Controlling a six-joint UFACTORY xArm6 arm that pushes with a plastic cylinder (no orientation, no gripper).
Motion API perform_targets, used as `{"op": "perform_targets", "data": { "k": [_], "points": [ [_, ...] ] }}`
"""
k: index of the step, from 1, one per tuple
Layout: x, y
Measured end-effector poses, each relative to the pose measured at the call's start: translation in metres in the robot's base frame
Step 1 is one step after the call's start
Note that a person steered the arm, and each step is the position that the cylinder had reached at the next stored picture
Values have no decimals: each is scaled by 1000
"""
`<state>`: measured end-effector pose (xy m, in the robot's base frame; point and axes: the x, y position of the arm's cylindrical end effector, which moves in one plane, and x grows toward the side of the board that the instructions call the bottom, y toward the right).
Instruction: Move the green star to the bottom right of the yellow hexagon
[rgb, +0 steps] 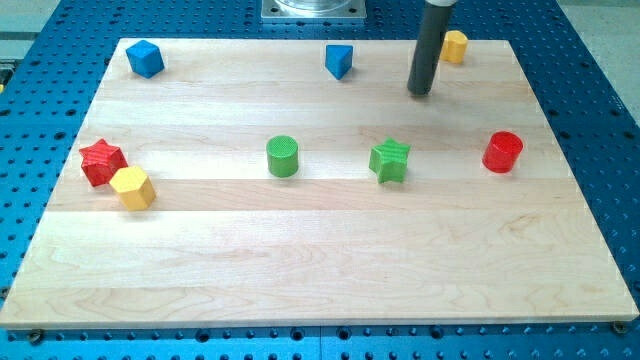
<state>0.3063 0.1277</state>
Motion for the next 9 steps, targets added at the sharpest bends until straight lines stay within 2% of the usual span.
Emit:
{"op": "perform_targets", "data": {
  "k": [2,3,4,5,6,8,9],
  "points": [
    [77,-90],
    [103,-116],
    [75,-69],
    [121,-22],
    [164,-31],
    [221,-145],
    [228,-228]
  ]
}}
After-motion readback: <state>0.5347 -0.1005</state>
